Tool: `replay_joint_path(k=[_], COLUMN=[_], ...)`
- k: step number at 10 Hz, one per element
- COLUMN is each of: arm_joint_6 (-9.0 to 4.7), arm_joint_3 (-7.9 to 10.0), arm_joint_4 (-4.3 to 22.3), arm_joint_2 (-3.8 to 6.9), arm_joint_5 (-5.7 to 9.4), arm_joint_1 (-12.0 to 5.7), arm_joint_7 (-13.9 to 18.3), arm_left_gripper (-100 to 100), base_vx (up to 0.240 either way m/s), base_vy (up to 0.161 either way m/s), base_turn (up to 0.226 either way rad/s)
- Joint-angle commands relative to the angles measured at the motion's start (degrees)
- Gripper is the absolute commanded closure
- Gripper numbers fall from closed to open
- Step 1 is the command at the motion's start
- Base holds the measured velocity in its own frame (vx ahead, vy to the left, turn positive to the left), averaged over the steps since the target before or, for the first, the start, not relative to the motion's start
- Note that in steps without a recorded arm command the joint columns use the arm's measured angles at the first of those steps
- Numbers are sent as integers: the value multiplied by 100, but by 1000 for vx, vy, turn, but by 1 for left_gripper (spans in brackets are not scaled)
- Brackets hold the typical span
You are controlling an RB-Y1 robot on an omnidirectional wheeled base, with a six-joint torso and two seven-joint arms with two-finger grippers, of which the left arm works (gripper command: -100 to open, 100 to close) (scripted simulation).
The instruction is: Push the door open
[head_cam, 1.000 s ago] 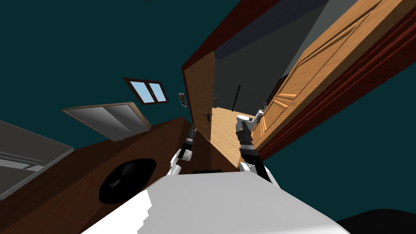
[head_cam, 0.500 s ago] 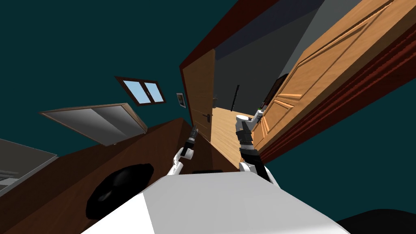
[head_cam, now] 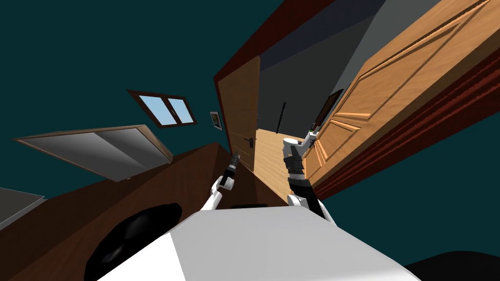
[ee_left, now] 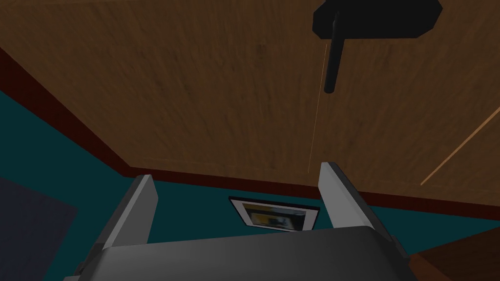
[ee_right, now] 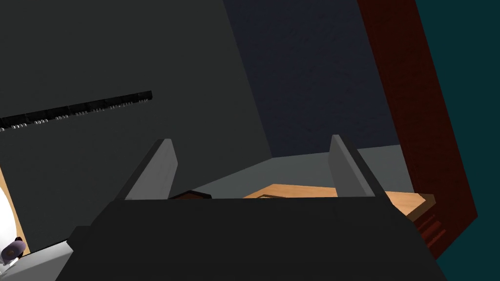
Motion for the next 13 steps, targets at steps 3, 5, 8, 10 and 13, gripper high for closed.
replay_joint_path(k=[3, 5, 8, 10, 13], arm_joint_6=[9, 3, -5, -10, -18], arm_joint_3=[-80, -126, -192, -235, -299], arm_joint_4=[432, 669, 1017, 1240, 1575], arm_joint_2=[-27, -43, -71, -95, -131], arm_joint_5=[-31, -50, -76, -93, -119], arm_joint_1=[-297, -449, -673, -816, -1032], arm_joint_7=[88, 135, 204, 248, 314], arm_left_gripper=[-100, -100, -100, -100, -100], base_vx=[77, 96, 60, 74, 68], base_vy=[88, 97, 71, 86, 85], base_turn=[-61, -76, -50, -68, -59])
